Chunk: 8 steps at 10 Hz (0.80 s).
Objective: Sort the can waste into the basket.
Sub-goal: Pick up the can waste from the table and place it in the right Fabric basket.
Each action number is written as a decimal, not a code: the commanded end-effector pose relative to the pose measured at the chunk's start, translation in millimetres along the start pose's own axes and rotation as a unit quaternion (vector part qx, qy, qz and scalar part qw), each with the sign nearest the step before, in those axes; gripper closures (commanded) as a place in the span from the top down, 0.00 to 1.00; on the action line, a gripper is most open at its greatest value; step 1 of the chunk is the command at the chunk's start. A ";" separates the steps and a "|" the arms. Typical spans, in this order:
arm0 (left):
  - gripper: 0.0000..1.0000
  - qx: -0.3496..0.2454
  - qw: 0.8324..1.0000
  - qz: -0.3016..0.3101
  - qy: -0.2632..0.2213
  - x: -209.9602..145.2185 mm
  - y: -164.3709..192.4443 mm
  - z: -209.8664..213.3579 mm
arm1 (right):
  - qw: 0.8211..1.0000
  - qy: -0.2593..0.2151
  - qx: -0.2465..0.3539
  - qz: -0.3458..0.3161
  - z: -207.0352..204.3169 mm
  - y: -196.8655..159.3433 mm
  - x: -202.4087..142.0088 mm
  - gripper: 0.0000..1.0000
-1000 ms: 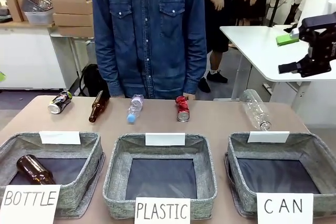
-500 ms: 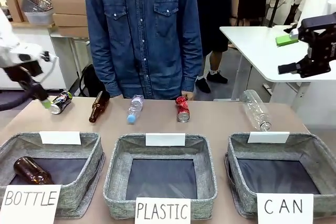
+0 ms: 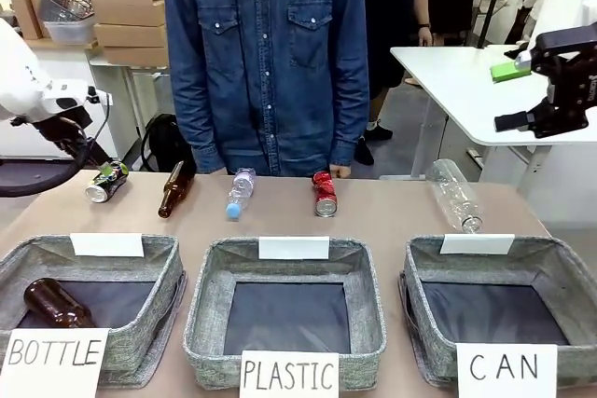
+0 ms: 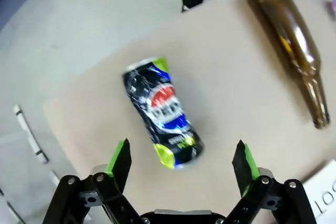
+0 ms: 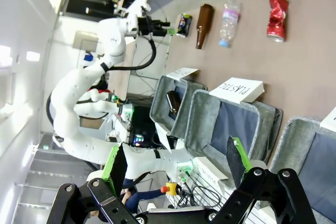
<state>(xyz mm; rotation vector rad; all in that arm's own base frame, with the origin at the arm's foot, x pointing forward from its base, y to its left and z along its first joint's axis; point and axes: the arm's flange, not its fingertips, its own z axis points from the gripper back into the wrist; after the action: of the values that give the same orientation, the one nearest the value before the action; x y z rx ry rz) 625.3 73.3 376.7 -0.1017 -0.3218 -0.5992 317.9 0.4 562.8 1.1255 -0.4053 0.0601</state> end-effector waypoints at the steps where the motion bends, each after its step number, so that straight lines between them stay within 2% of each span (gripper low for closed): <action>1: 1.00 0.012 1.000 -0.001 0.010 11.8 11.5 -23.0 | 1.000 -0.005 0.013 0.013 -3.1 0.5 2.7 1.00; 5: 1.00 -0.004 0.999 0.042 0.032 11.8 33.0 -59.5 | 1.000 -0.005 0.013 0.013 -3.1 0.5 2.7 1.00; 7: 1.00 -0.003 0.998 0.042 0.038 9.7 33.2 -61.8 | 1.000 -0.005 0.013 0.013 -3.1 0.5 2.7 1.00; 8: 0.83 -0.007 0.998 0.049 0.043 9.2 34.3 -61.7 | 1.000 -0.005 0.013 0.013 -3.1 0.5 2.7 1.00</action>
<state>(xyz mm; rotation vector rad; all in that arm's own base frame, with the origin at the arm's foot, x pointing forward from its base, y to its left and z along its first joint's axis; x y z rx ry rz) 663.9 86.4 314.9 -0.0964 -0.2491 -0.5262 317.8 0.3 562.7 1.1258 -0.4048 0.0604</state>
